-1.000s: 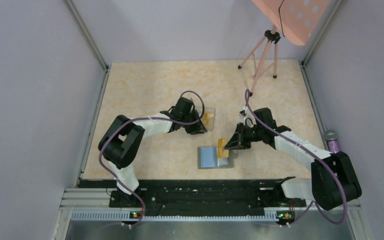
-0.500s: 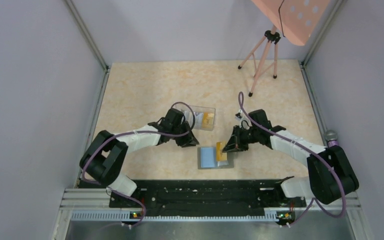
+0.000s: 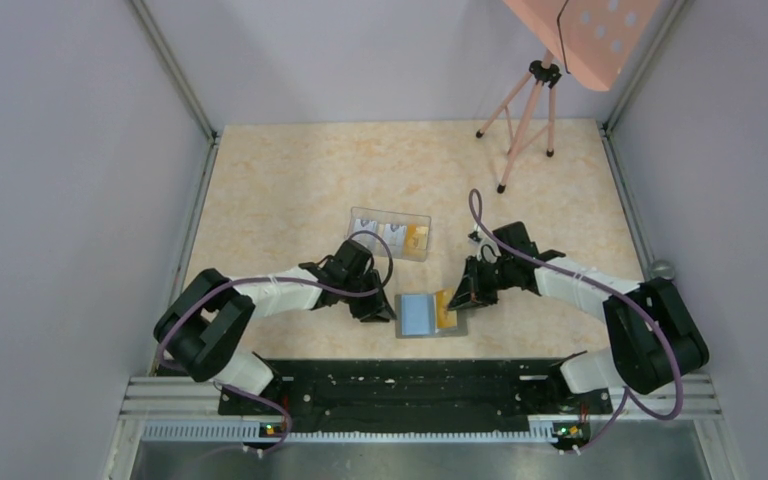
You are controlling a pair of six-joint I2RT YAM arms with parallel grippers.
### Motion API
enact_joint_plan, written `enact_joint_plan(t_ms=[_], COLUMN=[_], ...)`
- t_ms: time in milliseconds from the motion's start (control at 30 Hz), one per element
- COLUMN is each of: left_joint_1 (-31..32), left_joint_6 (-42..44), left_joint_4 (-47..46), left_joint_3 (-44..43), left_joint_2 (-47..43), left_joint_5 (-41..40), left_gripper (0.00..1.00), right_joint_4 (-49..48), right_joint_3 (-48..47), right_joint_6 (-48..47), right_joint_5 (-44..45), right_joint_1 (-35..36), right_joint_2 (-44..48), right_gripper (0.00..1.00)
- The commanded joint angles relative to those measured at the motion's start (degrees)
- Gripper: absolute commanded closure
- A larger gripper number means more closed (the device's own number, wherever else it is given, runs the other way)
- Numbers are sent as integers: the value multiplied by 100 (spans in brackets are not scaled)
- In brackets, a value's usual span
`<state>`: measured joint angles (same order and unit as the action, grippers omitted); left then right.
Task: Put the credit cards into the card holder
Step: Insert the credit card into the card holder.
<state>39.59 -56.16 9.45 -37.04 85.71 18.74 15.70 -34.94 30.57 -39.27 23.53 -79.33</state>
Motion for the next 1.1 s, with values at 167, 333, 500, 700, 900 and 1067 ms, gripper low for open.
enact_joint_plan(t_ms=[167, 333, 500, 700, 900, 1067], left_joint_1=[254, 293, 319, 347, 373, 399], left_joint_6=[-68, -61, -61, -49, -5, 9], left_joint_4=[-31, 46, 105, 161, 223, 261], left_joint_3=[-209, -249, -225, -218, -265, -281], left_joint_2=[311, 364, 427, 453, 506, 530], left_joint_5=[-53, -133, -190, -246, -274, -316], left_gripper=[72, 73, 74, 75, 76, 77], right_joint_4=[-531, -591, -730, -897, -956, -971], right_joint_3=[67, 81, 84, 140, 186, 161], right_joint_6=[46, 35, 95, 197, 233, 226], right_joint_5=[-270, -322, -419, -537, -521, -493], right_joint_1=[61, 70, 70, 118, 217, 234], right_joint_2=[-230, -452, -552, -618, -854, -950], right_gripper=[100, 100, 100, 100, 100, 100])
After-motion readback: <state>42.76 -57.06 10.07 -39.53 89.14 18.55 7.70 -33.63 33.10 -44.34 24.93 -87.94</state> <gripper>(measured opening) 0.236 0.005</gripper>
